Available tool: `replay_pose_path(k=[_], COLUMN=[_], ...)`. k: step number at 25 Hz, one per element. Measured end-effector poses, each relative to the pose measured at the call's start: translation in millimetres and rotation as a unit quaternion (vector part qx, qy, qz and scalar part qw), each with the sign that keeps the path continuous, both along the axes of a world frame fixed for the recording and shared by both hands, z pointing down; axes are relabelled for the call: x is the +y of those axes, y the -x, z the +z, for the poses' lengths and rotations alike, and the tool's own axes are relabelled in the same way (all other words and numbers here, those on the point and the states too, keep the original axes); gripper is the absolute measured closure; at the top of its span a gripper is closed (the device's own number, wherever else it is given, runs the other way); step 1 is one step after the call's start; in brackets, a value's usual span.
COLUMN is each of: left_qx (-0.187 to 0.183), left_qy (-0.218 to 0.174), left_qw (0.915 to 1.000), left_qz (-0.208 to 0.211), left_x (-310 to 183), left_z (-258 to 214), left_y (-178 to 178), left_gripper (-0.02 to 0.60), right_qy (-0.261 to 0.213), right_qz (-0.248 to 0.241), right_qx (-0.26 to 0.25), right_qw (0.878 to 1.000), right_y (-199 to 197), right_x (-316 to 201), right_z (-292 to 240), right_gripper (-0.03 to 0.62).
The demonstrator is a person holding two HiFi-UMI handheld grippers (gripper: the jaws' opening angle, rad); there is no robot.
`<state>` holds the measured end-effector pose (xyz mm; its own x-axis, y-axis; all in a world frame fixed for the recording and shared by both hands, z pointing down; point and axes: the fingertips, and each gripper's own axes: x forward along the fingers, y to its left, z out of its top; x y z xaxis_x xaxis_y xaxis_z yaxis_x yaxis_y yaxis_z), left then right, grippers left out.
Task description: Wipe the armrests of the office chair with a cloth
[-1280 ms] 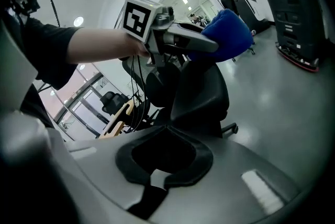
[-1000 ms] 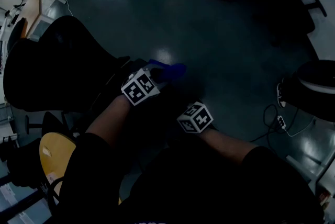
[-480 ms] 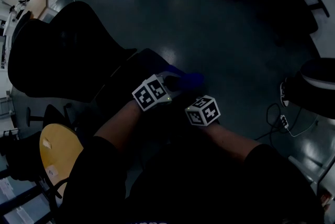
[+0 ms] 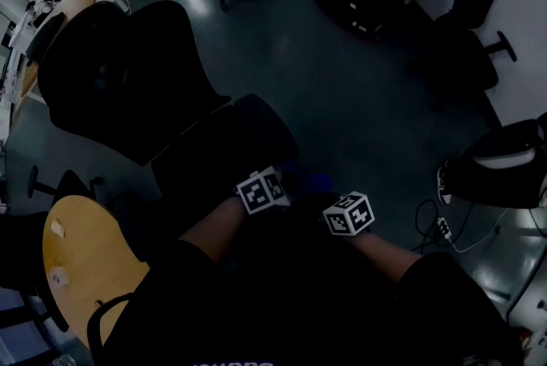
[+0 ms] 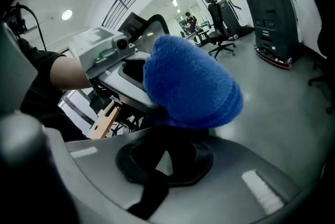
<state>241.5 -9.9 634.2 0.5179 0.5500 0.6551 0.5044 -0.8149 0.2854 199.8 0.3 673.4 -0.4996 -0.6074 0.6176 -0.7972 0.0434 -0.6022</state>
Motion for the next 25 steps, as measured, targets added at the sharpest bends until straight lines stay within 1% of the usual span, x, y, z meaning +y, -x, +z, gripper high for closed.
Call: replay_pose_path(k=[1, 2, 3, 4, 5, 6, 8, 10, 11, 12, 13, 16, 17, 18, 20, 21, 23, 25], left_qx=[0.005, 0.02, 0.044, 0.073, 0.103, 0.132, 0.188, 0.232, 0.246, 0.256, 0.261, 0.245, 0.242, 0.242, 0.239, 0.237, 0.237, 0.246], left_qy=[0.004, 0.012, 0.028, 0.051, 0.079, 0.107, 0.147, 0.167, 0.171, 0.17, 0.165, 0.148, 0.143, 0.138, 0.125, 0.12, 0.115, 0.11], left_qw=[1.0, 0.9993, 0.9966, 0.9902, 0.9795, 0.9658, 0.9357, 0.9059, 0.8929, 0.8826, 0.8759, 0.8651, 0.8579, 0.8483, 0.8265, 0.8136, 0.7835, 0.7549], left_qz=[-0.007, -0.029, -0.064, -0.108, -0.154, -0.196, -0.26, -0.313, -0.337, -0.356, -0.371, -0.412, -0.43, -0.45, -0.494, -0.517, -0.563, -0.598], left_x=[7, 9, 7, 3, 1, 2, 11, 17, 16, 15, 14, 25, 31, 38, 55, 66, 87, 104], left_z=[0, -3, -10, -21, -35, -49, -84, -122, -138, -149, -155, -153, -152, -152, -152, -149, -143, -141], left_y=[9, 12, 10, 8, 11, 20, 51, 89, 107, 124, 140, 187, 202, 215, 240, 250, 265, 269], left_gripper=[0.457, 0.457, 0.456, 0.457, 0.456, 0.457, 0.457, 0.457, 0.457, 0.456, 0.456, 0.456, 0.456, 0.456, 0.456, 0.456, 0.456, 0.456], right_qy=[0.003, 0.001, -0.004, -0.01, -0.016, -0.02, -0.028, -0.04, -0.048, -0.058, -0.068, -0.093, -0.101, -0.111, -0.129, -0.136, -0.152, -0.174], right_qz=[0.001, 0.004, 0.009, 0.015, 0.023, 0.031, 0.04, 0.025, 0.011, -0.004, -0.018, -0.055, -0.07, -0.086, -0.117, -0.133, -0.164, -0.186], right_qx=[0.005, 0.013, 0.024, 0.033, 0.037, 0.037, 0.03, 0.03, 0.033, 0.037, 0.039, 0.033, 0.028, 0.023, 0.011, 0.006, -0.002, -0.011], right_qw=[1.0, 1.0, 1.0, 0.999, 0.999, 0.999, 0.998, 0.998, 0.998, 0.998, 0.997, 0.994, 0.992, 0.99, 0.985, 0.982, 0.975, 0.967], right_y=[4, 1, -6, -14, -17, -14, 4, 29, 39, 48, 55, 73, 79, 85, 98, 104, 114, 119], right_x=[11, 18, 22, 25, 31, 40, 64, 80, 83, 81, 78, 70, 67, 66, 70, 76, 87, 96], right_z=[-2, -5, -9, -15, -21, -29, -47, -62, -67, -72, -76, -87, -92, -97, -106, -109, -115, -125], right_gripper=[0.591, 0.591, 0.591, 0.591, 0.591, 0.591, 0.591, 0.591, 0.591, 0.591, 0.591, 0.591, 0.591, 0.591, 0.589, 0.591, 0.591, 0.591])
